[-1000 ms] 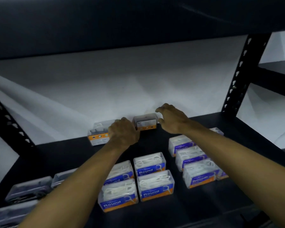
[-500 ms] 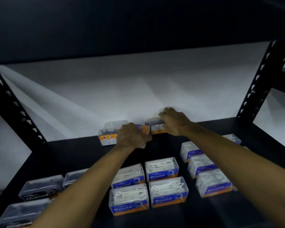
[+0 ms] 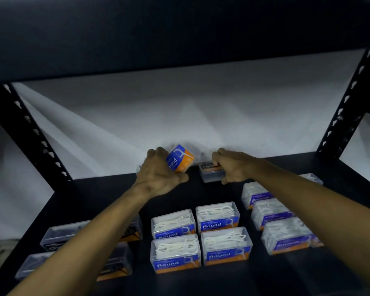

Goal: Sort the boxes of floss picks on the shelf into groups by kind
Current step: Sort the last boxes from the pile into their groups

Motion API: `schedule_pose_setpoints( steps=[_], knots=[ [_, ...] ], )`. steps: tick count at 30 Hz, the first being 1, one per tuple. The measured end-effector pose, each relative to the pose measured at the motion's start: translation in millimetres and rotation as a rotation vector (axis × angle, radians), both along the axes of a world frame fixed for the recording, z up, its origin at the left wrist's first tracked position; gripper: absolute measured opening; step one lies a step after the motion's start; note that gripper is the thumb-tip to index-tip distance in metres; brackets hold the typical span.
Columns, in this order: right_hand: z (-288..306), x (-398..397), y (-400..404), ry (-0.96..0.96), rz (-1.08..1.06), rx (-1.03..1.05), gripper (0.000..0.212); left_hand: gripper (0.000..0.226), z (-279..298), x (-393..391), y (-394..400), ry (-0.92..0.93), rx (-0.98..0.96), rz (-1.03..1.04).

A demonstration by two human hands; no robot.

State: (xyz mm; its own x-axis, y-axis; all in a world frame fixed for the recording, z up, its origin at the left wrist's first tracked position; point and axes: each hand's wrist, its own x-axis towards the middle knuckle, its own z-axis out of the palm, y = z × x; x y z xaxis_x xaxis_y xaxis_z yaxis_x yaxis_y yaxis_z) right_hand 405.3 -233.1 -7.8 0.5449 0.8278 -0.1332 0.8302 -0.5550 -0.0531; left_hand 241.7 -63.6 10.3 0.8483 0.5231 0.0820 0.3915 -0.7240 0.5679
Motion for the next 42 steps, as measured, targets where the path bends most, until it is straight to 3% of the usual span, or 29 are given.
schedule_pose_setpoints(
  steps=[3,7,10,13,19,25,27,31,36,40,42],
  knots=[
    [-2,0,3,0.04,-0.003,-0.015,0.054,0.071,2,-5,2,-0.021,-0.106,-0.007],
    [-1,0,6,0.022,-0.018,-0.042,0.082,0.08,2,-9,4,-0.029,-0.153,-0.015],
    [-1,3,8,0.025,-0.037,-0.042,0.083,0.078,0,-14,8,-0.004,-0.136,-0.029],
    [-1,2,6,0.044,-0.036,0.035,0.083,0.061,3,-21,11,0.006,-0.139,-0.034],
    [5,-8,4,0.118,-0.026,0.186,0.077,0.06,10,-30,19,0.008,-0.23,-0.045],
    [8,-26,13,0.278,-0.094,0.363,0.101,0.065,15,-41,25,-0.032,-0.344,-0.106],
    [13,-33,15,0.359,-0.098,0.403,0.093,0.062,17,-45,26,-0.082,-0.416,-0.119],
    [24,-47,15,0.543,-0.133,0.46,0.04,0.027,25,-57,20,-0.158,-0.562,-0.116],
    [31,-52,9,0.658,-0.216,0.534,0.033,0.027,30,-62,20,-0.236,-0.928,-0.019],
    [32,-49,3,0.644,-0.25,0.573,0.027,0.024,22,-60,25,-0.082,-0.59,-0.098],
    [35,-48,0,0.606,-0.278,0.616,0.035,0.033,19,-58,27,0.061,-0.366,-0.207]
  ],
)
